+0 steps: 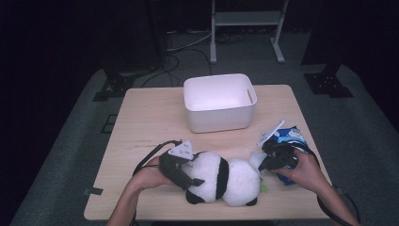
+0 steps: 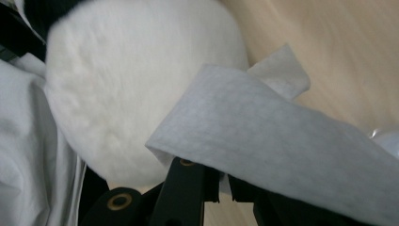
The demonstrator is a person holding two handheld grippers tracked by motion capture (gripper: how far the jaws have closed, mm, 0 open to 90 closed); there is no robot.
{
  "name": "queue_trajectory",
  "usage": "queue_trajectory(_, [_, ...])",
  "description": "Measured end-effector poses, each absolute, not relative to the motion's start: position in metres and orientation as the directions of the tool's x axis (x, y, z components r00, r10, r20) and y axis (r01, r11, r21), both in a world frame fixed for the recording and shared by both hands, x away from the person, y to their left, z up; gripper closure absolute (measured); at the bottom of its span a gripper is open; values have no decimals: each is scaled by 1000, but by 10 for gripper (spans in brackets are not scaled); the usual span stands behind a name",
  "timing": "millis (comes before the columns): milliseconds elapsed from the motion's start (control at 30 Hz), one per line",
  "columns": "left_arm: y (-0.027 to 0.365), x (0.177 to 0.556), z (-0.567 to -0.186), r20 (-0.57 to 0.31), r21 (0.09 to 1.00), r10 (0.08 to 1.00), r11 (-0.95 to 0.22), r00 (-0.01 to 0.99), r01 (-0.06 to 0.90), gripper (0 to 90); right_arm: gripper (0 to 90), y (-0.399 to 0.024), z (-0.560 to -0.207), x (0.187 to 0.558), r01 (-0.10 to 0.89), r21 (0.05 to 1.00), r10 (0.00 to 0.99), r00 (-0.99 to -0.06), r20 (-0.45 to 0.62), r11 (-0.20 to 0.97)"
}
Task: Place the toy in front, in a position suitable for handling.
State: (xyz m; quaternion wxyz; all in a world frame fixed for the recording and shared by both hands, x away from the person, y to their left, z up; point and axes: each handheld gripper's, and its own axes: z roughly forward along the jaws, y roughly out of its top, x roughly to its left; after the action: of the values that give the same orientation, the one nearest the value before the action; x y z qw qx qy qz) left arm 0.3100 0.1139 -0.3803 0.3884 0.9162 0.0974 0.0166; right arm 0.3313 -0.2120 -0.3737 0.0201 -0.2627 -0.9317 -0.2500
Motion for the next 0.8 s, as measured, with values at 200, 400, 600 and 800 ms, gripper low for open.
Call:
queue_trajectory(200, [114, 310, -380, -48, 711, 194, -682, 980, 170, 153, 838, -181, -358, 339, 440, 467, 433, -892, 130, 767])
queue_trajectory(400, [115, 309, -379, -52, 712, 190, -681, 980, 169, 153, 838, -150, -350, 341, 380, 483, 370, -921, 122, 789])
queue_trajectory(600, [115, 308, -379, -59, 710, 191, -682, 980, 176, 153, 837, -120, -347, 331, 302, 479, 287, -952, 107, 824])
queue_trajectory(800, [115, 308, -379, -69, 708, 198, -681, 978, 188, 153, 837, -123, -340, 316, 283, 493, 250, -959, 134, 822])
